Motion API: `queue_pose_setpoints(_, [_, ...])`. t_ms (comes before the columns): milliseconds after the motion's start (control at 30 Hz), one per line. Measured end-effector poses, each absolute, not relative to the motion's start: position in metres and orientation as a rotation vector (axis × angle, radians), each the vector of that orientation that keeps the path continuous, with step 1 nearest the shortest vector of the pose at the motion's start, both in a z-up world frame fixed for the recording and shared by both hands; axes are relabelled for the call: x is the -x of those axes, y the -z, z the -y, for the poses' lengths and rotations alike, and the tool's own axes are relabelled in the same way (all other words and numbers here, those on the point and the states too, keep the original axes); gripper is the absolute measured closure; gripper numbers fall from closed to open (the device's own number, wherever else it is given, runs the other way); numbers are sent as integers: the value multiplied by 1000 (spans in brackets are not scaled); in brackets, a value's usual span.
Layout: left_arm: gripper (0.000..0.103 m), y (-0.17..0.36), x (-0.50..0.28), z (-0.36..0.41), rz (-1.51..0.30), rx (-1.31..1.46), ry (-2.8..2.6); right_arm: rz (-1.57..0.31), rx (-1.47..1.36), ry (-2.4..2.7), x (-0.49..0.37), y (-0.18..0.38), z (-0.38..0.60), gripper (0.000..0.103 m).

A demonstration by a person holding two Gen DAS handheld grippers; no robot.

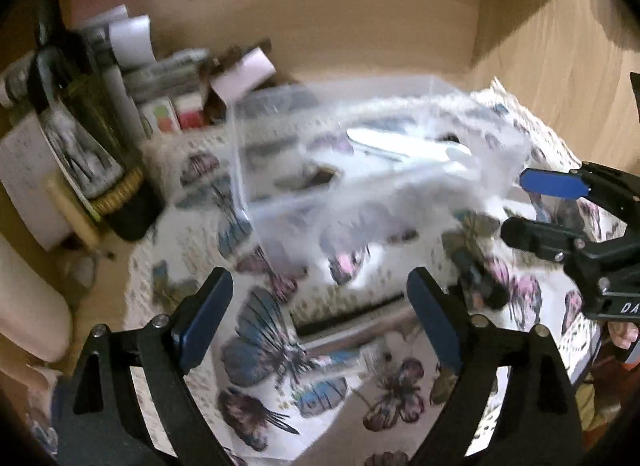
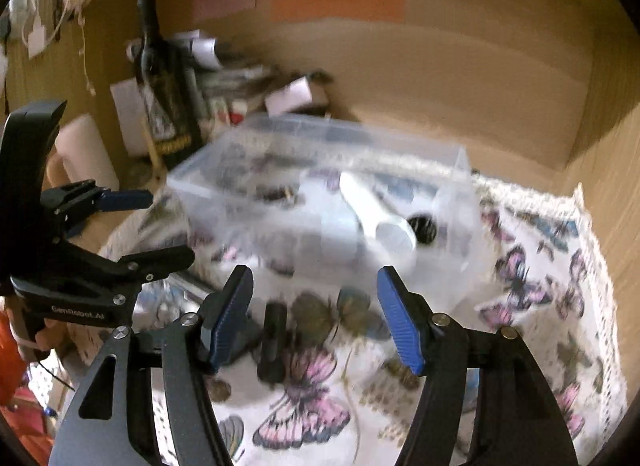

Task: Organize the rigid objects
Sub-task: 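Grasp the silver metal tube with the left tool while the right tool grasps a black cap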

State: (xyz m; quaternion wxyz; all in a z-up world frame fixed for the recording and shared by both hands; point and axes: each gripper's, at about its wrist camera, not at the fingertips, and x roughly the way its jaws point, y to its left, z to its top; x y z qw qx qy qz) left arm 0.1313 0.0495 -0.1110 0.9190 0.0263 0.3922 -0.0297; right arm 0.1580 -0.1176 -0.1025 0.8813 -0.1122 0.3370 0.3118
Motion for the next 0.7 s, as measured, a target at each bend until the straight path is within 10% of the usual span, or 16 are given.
queue_pose_setpoints(100, [33,121,-133,-45,-831,-74,66,-770,222,-664,-160,118,116,42])
queue_pose_setpoints(367, [33,132,-135,-31,-872,-142,170,-846,273,-679,-159,141,102,70])
queue_pose_setpoints(700, [35,142,-147,-32,-917,-168,150,-851,292,-664,-167,145,92,80])
